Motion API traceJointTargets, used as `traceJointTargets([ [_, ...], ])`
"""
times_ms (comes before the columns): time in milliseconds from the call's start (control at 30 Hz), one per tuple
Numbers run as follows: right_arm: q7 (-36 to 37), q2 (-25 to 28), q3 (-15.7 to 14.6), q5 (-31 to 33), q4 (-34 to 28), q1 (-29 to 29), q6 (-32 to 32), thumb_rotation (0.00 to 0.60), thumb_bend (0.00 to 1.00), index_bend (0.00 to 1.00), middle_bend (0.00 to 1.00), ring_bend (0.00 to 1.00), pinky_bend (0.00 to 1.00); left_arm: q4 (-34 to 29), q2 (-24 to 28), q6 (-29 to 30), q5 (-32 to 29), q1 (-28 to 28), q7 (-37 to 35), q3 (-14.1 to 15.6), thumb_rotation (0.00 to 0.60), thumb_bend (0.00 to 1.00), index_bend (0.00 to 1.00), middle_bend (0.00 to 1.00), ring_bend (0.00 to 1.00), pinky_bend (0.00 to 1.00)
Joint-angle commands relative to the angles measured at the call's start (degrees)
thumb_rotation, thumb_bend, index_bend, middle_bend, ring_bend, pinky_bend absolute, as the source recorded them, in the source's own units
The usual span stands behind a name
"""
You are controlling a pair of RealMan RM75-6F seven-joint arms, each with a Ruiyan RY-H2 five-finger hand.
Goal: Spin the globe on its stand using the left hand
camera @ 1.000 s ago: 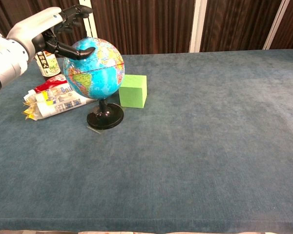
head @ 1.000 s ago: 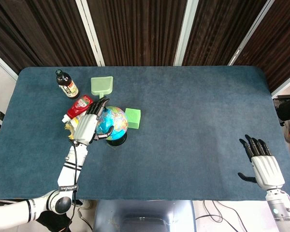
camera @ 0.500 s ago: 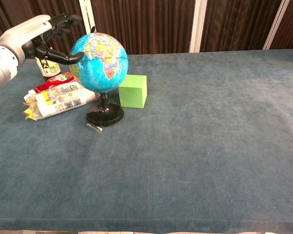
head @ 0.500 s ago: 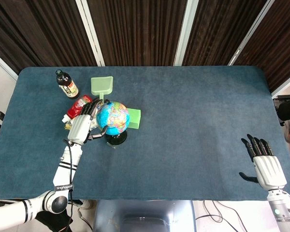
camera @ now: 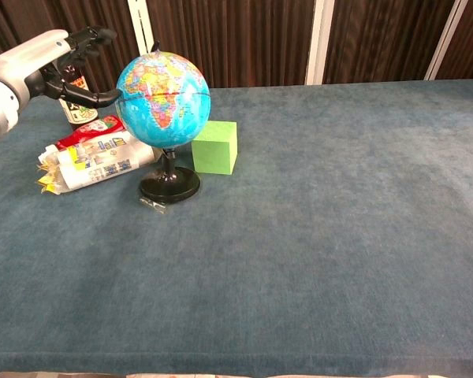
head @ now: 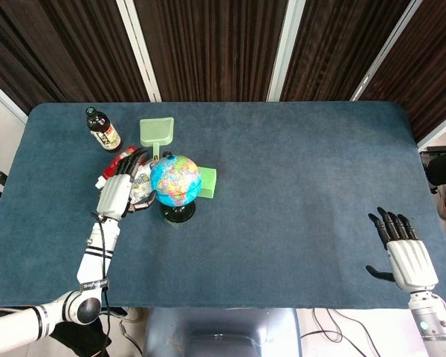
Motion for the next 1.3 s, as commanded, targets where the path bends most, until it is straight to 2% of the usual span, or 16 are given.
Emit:
traceJointTargets([
  [33,0.0,0.0,0.0,0.0,0.0,0.0,0.0,0.6,0.1,0.0,0.0,0.0,0.0,0.6,-0.1,-0.2,-0.2,0.0,-0.3,0.0,0.6,0.35,0.0,0.0,0.0,0.01],
  [367,-0.2,-0.1,0.1,0.1,0.0,0.0,0.1,0.6,0.1,0.0,0.0,0.0,0.0,3.1,-0.1,-1.5,-0.8,-0.3,-1.6,-0.2,0.6,0.35,0.0,0.0,0.0,0.01],
  [533,-0.1,-0.1,0.1,0.0,0.0,0.0,0.1,0.6,0.1,0.0,0.0,0.0,0.0,2.8,0.8,0.0,0.3,0.7,-3.1,-0.3,0.6,0.36,0.0,0.0,0.0,0.01],
  [767,0.0,0.0,-0.1,-0.4,-0.1,-0.2,0.4,0.6,0.1,0.0,0.0,0.0,0.0,-1.9,4.0,7.3,5.5,4.8,-9.5,-0.7,0.6,0.39,0.0,0.0,0.0,0.01],
  [933,-0.4,-0.3,-0.3,-0.6,-0.2,-0.1,0.2,0.6,0.1,0.0,0.0,0.0,0.0,-8.1,7.1,9.4,9.9,7.1,-13.3,0.9,0.6,0.39,0.0,0.0,0.0,0.01],
  [1100,0.5,-0.3,-0.4,-1.2,-0.3,0.0,0.3,0.6,0.1,0.0,0.0,0.0,0.0,-8.2,5.6,10.4,12.7,6.4,-8.2,2.6,0.6,0.38,0.0,0.0,0.0,0.01],
  [1300,1.6,0.0,-0.4,-1.0,-0.1,0.4,-0.5,0.6,0.1,0.0,0.0,0.0,0.0,-8.0,2.4,9.6,12.8,4.1,-2.5,2.5,0.6,0.35,0.0,0.0,0.0,0.01],
])
